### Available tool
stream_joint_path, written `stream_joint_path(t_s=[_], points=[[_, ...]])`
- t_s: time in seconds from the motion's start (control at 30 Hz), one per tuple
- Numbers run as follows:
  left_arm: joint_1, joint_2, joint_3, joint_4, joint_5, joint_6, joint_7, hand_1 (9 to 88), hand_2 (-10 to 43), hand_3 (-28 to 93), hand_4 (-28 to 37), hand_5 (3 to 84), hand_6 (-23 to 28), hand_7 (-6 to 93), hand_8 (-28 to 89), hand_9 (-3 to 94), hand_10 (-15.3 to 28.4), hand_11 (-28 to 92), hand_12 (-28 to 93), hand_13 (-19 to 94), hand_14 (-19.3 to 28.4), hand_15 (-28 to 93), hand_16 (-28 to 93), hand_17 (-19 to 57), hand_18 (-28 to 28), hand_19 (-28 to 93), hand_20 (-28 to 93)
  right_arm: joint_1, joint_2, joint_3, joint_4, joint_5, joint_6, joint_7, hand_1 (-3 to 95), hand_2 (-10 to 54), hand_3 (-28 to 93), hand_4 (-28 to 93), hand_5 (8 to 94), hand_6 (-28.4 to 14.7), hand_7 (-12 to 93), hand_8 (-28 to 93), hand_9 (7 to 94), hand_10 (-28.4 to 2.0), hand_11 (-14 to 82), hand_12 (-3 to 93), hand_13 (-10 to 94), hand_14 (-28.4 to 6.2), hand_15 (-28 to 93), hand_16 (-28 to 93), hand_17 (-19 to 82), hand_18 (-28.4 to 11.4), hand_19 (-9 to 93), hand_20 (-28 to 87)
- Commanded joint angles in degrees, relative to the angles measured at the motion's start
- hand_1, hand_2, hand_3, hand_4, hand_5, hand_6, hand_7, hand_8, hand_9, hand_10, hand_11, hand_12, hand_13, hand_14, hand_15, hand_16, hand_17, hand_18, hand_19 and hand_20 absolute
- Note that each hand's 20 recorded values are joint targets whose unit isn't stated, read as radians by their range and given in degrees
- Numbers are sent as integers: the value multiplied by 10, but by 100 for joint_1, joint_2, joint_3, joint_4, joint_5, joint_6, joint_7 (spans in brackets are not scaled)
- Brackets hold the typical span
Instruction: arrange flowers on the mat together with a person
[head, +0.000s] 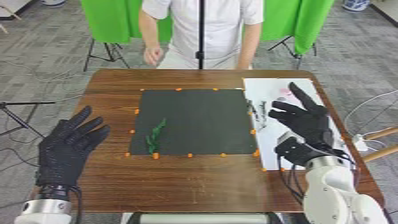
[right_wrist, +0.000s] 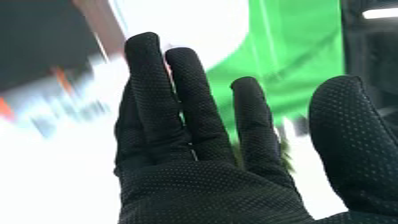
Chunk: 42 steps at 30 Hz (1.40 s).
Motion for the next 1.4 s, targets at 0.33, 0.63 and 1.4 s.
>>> stream_joint_path(t_s=[0.33,0.63,1.4], points=[[104,-12,-190,-52,0,76,83,222,100,750,-282,388,119,98,-82,372,234,252,96,342,284,526,-126,23,284,872,-282,371,1087,-573,212,-5478,580,3774,223,41,849,-277,383,-17,141,-131,586,-205,285,122,552,-180,573,47,144,-215,688,145],[126,-16,-171,-56,-7,78,68,222,100,748,-281,388,119,97,-80,373,234,249,97,353,284,539,-132,29,284,888,-283,540,1341,-830,446,-6876,383,4694,243,15,844,-276,389,-24,141,-130,611,-197,291,120,597,-169,565,47,169,-219,716,106],[75,42,-130,-33,-17,76,77,222,99,750,-281,388,118,99,-81,373,233,250,97,347,284,537,-134,18,284,869,-283,527,1411,-593,683,-8264,-2286,5887,269,-24,801,-261,443,-22,122,-123,674,-193,337,140,664,-151,624,70,208,-225,790,26]])
